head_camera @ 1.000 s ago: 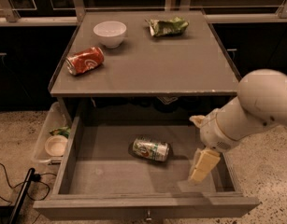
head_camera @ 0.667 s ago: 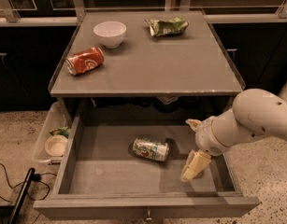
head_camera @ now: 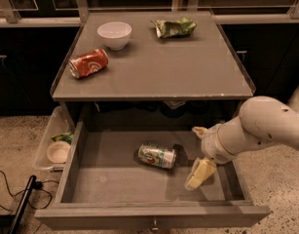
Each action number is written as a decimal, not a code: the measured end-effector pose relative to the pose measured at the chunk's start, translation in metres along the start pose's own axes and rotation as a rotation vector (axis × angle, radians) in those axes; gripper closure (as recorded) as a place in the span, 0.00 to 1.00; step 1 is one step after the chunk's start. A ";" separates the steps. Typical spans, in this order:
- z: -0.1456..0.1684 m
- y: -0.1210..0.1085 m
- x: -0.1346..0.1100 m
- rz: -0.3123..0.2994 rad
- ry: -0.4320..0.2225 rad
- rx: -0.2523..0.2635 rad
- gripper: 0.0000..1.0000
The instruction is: Pick 7up can from top drawer and place on counter
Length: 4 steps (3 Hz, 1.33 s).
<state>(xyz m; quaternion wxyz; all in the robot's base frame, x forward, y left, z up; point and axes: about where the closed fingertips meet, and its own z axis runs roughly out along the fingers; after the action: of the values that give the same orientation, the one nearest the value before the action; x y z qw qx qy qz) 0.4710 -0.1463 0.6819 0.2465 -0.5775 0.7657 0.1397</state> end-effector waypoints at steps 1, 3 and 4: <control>0.033 -0.012 -0.003 0.027 -0.075 -0.009 0.00; 0.070 -0.035 -0.019 0.030 -0.214 0.017 0.00; 0.091 -0.037 -0.033 -0.013 -0.243 0.025 0.00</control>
Offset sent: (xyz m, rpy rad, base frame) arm 0.0573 0.0331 -0.0486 0.2249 -0.0628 -0.0397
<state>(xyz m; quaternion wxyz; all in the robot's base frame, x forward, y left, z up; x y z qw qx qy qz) 0.5329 -0.0855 0.6261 0.3457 -0.5580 0.7281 0.1975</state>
